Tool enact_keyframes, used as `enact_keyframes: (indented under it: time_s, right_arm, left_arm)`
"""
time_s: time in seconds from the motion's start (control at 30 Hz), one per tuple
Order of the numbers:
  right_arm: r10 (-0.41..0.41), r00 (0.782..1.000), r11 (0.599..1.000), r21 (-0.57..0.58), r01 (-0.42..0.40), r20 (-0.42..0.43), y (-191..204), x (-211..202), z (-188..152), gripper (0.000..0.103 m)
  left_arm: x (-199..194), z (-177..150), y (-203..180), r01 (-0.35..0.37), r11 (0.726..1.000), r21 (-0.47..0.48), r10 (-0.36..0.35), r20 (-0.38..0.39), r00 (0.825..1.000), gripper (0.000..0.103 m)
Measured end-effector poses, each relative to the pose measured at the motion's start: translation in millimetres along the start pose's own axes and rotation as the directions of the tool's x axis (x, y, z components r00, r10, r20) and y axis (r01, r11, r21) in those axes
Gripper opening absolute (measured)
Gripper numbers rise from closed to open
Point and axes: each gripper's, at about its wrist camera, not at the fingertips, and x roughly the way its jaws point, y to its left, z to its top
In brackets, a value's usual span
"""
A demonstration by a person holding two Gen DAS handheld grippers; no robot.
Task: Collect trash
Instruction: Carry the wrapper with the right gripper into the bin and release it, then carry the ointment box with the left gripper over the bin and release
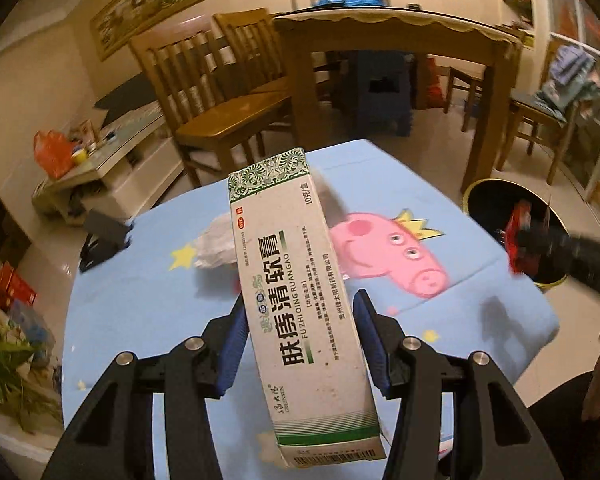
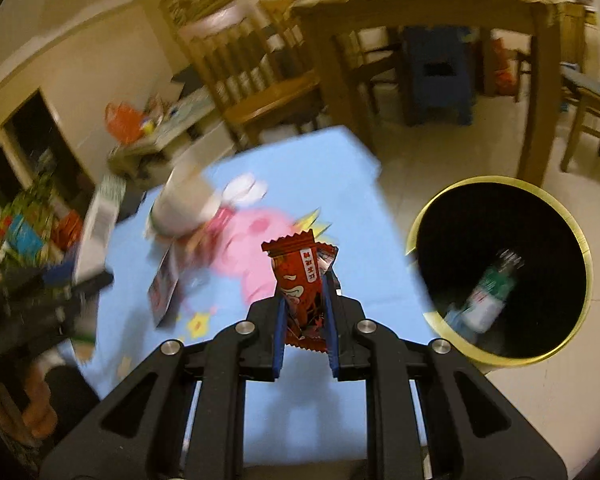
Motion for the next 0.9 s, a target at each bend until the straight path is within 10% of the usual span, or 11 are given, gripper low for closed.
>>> enact_keyframes:
  time_s: [0.27,0.57,0.63,0.73,0.9]
  right_arm:
    - [-0.128,0.985,0.987,0.11,0.116,0.115,-68,-32,32,0.016]
    - [-0.189,0.982,0.958,0.226,0.178,0.027,-130,2,18,0.016]
    - [-0.218,0.976,0.95,0.234,0.207,0.021,-140,5,22,0.027]
    - [-0.214,0.977,0.934,0.29,0.207,-0.008,-158,12,20,0.08]
    - [-0.237,0.971,0.912,0.353,0.209,0.035,-179,0,16,0.075]
  left_arm:
    - [5,22,-64,0.056,0.992,0.117,-0.06,0.024,0.998,0.05]
    - [23,34,-119,0.102,0.974,0.203,-0.104,0.002,0.995,0.05]
    - [29,35,-128,0.111,0.97,0.217,-0.112,-0.006,0.994,0.05]
    - [36,38,-145,0.123,0.964,0.234,-0.123,-0.016,0.992,0.05]
    - [53,42,-166,0.153,0.953,0.262,-0.148,-0.041,0.988,0.05]
